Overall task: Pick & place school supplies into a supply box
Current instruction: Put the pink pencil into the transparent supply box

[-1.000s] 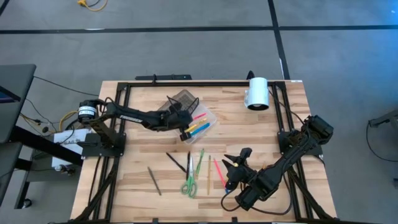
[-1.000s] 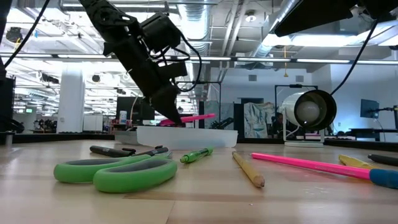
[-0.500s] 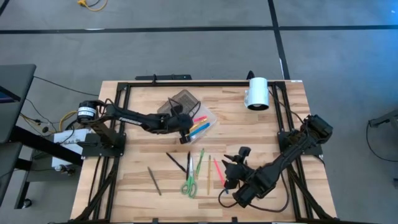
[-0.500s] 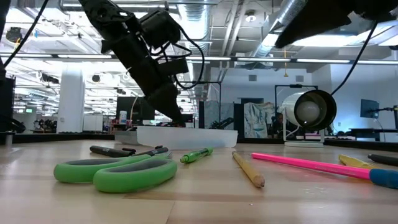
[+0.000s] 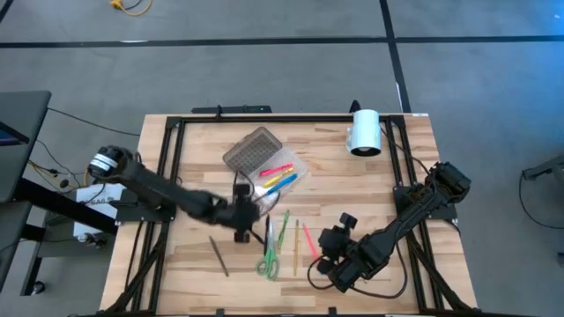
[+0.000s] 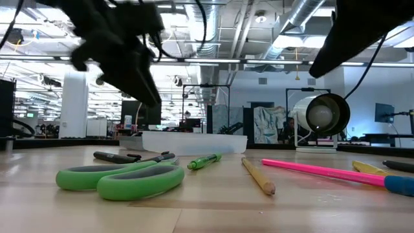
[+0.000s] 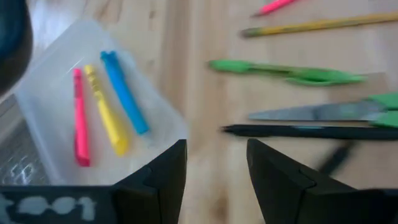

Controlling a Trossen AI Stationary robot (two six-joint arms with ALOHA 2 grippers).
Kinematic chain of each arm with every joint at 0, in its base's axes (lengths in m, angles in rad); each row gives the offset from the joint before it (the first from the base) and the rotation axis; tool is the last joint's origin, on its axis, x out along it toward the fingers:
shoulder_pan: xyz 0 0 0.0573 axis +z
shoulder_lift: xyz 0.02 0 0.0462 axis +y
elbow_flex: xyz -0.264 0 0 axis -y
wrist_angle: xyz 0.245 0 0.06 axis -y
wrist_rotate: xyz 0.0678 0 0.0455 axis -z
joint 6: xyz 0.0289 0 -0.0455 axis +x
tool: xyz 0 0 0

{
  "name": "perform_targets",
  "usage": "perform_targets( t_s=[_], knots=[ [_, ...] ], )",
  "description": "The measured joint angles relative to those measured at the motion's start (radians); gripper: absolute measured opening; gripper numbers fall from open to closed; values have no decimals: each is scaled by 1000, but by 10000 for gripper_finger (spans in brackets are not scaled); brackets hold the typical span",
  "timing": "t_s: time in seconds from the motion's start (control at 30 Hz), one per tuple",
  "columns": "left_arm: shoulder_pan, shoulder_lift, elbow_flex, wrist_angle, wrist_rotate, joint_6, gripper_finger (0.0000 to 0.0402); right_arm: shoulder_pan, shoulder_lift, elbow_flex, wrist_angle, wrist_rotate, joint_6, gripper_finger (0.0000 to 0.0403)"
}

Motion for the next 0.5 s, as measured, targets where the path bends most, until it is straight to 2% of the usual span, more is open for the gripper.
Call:
perform_targets(
  t_s=[0.2,0.33,0.5],
  knots=[
    [-216,0,-62,38,-200,-116,160,0,0,0,69,-97,123,107],
    [-323,-2,-68,8,-321,-137,160,0,0,0,102,-151,178,107],
    [-410,-31,-68,-13,-387,-177,160,1,68,-1,158,-169,188,107]
  ],
)
